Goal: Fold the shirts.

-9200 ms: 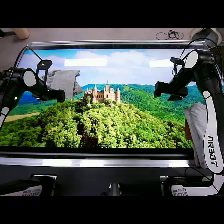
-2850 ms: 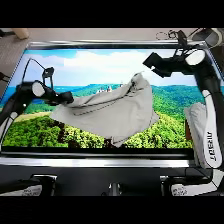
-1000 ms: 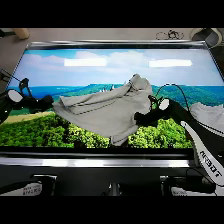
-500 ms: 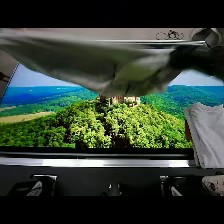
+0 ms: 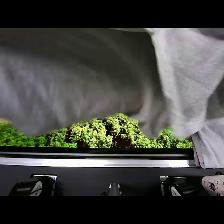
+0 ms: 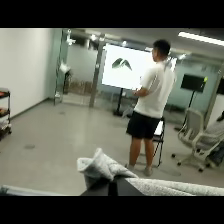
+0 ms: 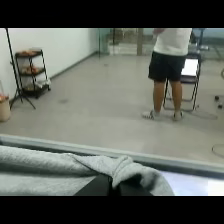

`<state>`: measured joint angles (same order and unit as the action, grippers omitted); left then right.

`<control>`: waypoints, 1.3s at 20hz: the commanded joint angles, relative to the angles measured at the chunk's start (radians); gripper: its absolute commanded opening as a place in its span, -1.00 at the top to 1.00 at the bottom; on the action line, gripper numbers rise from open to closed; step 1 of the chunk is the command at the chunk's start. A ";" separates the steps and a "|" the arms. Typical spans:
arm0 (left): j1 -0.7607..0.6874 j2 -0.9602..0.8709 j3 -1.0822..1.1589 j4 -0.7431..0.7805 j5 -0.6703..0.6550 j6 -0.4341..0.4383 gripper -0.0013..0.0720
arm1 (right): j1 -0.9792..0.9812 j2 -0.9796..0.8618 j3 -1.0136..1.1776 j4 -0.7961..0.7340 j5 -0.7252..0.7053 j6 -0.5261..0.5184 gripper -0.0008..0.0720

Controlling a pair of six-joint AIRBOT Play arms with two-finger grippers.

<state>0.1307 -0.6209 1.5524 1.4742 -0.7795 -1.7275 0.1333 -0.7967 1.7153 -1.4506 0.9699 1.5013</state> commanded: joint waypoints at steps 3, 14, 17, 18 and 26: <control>0.001 -0.235 -0.151 0.108 -0.054 0.026 0.89 | 0.000 -0.345 0.005 -0.024 0.261 0.018 0.90; 0.001 -0.862 -0.236 -0.177 -0.154 0.026 0.38 | 0.000 -0.979 0.007 0.351 0.045 0.231 0.38; 0.040 -0.861 -0.185 -0.162 -0.350 0.092 -0.77 | -0.070 -0.919 0.061 0.284 0.162 0.123 -0.42; 0.063 -0.858 -0.172 -0.162 -0.447 0.112 -0.75 | -0.111 -0.896 0.074 0.230 0.223 0.107 -0.42; 0.092 -0.728 -0.666 -0.338 -0.478 0.182 -0.64 | -0.382 -0.873 -0.051 0.184 0.574 0.023 -0.37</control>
<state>0.2180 -1.3914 1.0718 1.2480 -1.2945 -1.5818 -0.1928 -1.6722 1.7103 -1.2598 1.4422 1.5745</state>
